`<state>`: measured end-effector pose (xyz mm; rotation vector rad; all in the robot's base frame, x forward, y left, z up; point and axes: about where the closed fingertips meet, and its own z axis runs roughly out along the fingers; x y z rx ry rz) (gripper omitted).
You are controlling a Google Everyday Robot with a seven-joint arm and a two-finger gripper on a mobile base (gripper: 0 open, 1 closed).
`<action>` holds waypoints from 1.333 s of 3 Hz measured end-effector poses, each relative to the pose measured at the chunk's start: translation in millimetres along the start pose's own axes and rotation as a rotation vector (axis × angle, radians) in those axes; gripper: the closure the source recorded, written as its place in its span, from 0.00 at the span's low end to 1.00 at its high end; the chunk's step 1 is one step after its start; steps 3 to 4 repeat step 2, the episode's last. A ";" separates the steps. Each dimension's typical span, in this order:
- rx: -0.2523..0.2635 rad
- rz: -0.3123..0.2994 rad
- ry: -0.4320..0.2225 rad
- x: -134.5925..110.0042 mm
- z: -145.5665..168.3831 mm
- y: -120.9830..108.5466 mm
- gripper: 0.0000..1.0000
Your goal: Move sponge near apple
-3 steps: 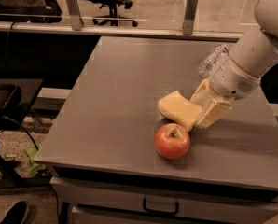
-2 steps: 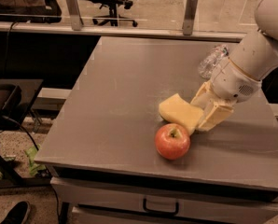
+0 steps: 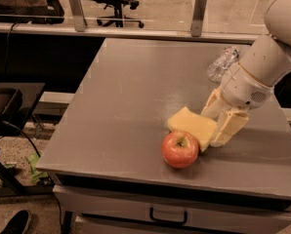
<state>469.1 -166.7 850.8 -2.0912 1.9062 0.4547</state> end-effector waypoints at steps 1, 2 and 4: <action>0.007 -0.001 -0.002 -1.0 0.9 -2.1 0.00; 0.007 -0.001 -0.002 -1.0 0.9 -2.2 0.00; 0.007 -0.001 -0.002 -1.0 0.9 -2.2 0.00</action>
Offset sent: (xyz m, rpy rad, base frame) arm 0.0020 0.0015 -0.0004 0.0023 -0.0066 -0.0021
